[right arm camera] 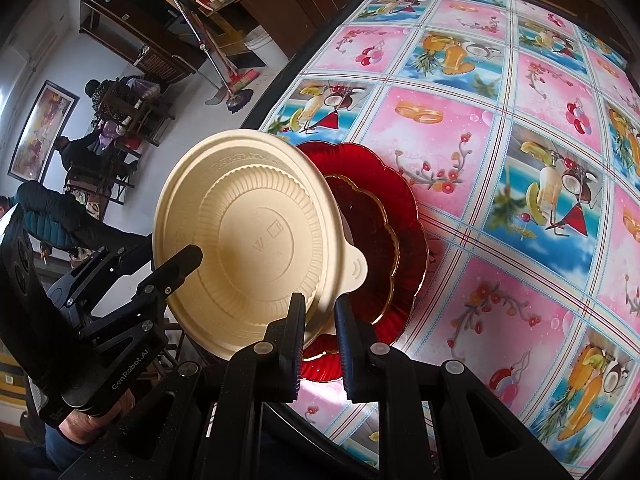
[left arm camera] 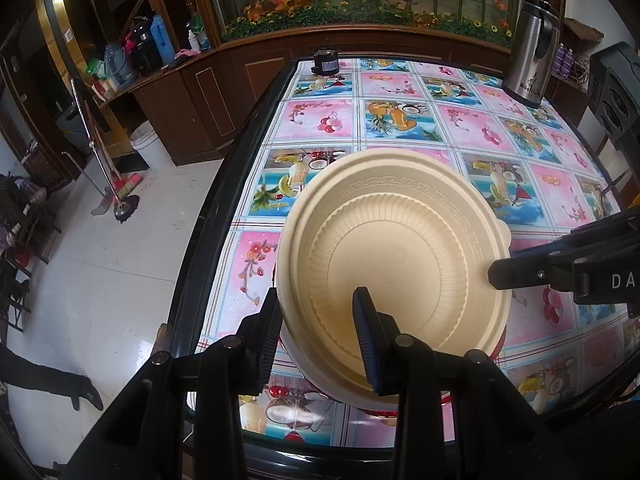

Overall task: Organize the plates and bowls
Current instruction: 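Press the beige bowl down into the stack with the right tool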

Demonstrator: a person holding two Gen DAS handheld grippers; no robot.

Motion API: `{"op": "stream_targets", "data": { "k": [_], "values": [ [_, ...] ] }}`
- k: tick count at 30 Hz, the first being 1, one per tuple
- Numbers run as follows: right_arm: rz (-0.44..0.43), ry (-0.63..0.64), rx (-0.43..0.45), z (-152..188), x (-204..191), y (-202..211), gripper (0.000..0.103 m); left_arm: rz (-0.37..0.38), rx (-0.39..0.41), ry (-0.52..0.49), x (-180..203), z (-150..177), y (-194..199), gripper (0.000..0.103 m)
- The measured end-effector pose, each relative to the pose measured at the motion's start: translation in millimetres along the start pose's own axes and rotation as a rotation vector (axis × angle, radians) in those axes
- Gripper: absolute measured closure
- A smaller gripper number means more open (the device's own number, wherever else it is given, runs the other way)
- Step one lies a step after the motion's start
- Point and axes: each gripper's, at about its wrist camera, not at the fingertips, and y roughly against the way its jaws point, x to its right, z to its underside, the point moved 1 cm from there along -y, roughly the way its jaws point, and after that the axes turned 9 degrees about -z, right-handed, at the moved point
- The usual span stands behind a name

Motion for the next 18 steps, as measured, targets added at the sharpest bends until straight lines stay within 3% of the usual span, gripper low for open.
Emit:
{"op": "stream_targets", "data": {
  "k": [18],
  "values": [
    [0.003,0.001,0.002,0.2,-0.5,0.1,0.086,-0.035,0.017,-0.027,5.2,-2.0,2.4,0.067]
  ]
}}
